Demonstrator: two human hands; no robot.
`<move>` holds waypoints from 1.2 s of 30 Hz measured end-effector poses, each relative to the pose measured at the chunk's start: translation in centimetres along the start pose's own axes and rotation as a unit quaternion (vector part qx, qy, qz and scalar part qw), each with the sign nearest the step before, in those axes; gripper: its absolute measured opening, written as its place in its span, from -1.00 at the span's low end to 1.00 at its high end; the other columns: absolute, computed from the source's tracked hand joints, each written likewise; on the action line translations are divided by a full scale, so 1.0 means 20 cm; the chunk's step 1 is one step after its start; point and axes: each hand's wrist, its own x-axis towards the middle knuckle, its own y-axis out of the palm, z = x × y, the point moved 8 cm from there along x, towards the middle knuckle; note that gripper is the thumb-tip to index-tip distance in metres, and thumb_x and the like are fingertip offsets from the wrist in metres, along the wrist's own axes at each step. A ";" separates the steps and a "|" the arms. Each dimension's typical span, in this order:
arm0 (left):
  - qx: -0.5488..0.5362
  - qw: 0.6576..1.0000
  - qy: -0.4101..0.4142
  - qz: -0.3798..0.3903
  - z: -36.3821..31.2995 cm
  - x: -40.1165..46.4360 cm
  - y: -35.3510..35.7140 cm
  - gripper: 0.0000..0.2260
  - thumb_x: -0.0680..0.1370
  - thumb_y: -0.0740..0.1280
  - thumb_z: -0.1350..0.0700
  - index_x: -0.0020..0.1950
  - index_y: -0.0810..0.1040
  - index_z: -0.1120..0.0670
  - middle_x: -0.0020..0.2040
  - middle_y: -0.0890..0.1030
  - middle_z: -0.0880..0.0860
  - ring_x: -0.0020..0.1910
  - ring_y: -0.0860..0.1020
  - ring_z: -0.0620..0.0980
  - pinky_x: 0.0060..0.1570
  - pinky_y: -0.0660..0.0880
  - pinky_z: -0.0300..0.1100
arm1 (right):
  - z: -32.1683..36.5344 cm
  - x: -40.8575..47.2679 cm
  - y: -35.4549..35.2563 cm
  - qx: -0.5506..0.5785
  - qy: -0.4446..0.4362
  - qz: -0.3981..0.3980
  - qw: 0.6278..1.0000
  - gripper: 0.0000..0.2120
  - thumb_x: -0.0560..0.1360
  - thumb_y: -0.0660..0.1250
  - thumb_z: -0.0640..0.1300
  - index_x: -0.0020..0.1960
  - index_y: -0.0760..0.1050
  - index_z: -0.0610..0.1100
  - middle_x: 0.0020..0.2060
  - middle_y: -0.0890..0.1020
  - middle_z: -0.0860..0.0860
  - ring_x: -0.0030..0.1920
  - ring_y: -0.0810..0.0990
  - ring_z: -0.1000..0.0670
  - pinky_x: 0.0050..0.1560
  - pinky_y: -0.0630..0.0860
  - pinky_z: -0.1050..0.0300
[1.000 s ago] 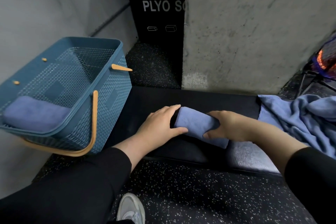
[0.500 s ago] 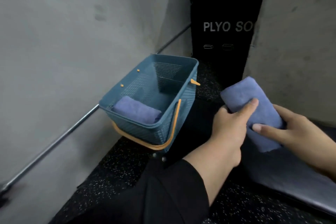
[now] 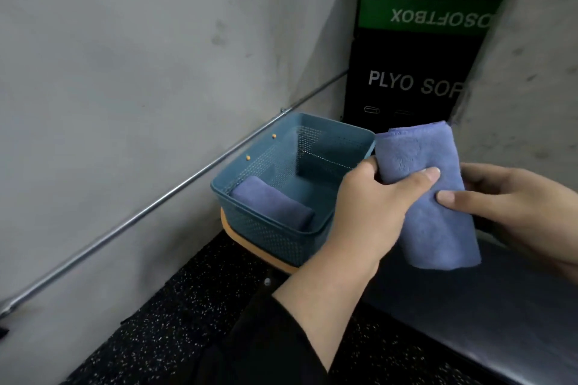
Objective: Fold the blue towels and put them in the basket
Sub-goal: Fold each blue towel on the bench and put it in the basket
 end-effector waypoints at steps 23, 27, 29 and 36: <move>0.452 0.862 0.184 -0.140 0.06 0.28 -1.10 -0.59 0.52 0.34 -0.08 0.30 0.61 0.06 0.37 0.54 0.02 0.34 0.51 0.04 0.35 0.42 0.10 | 0.15 1.27 0.55 -0.413 0.162 0.166 0.880 -0.71 0.48 0.49 -0.14 0.14 0.58 -0.26 -0.05 0.70 -0.20 -0.06 0.70 -0.19 -0.04 0.67 -0.04; 0.473 0.861 0.167 -0.080 0.13 0.32 -1.06 -0.54 0.46 0.35 -0.16 0.30 0.63 0.02 0.35 0.56 -0.03 0.27 0.55 0.01 0.34 0.41 0.00 | -0.12 1.36 0.65 -0.475 0.233 0.222 0.819 -0.65 0.51 0.47 -0.13 0.20 0.54 -0.30 0.02 0.65 -0.27 -0.01 0.67 -0.24 0.04 0.65 -0.16; 0.480 0.859 0.166 -0.069 0.14 0.32 -1.06 -0.51 0.43 0.35 -0.20 0.29 0.62 -0.03 0.33 0.58 -0.06 0.23 0.55 -0.02 0.32 0.41 -0.01 | -0.24 1.39 0.69 -0.500 0.247 0.246 0.793 -0.66 0.52 0.45 -0.12 0.19 0.53 -0.30 0.00 0.65 -0.28 -0.05 0.68 -0.25 0.00 0.66 -0.18; 0.469 0.867 0.159 -0.057 0.16 0.34 -1.06 -0.42 0.40 0.22 -0.31 0.31 0.60 -0.06 0.29 0.59 -0.09 0.27 0.55 -0.08 0.28 0.47 0.11 | -0.56 1.43 0.84 -0.488 0.294 0.340 0.748 -0.68 0.59 0.36 -0.14 0.29 0.43 -0.22 0.08 0.57 -0.18 0.14 0.59 -0.18 0.17 0.57 -0.24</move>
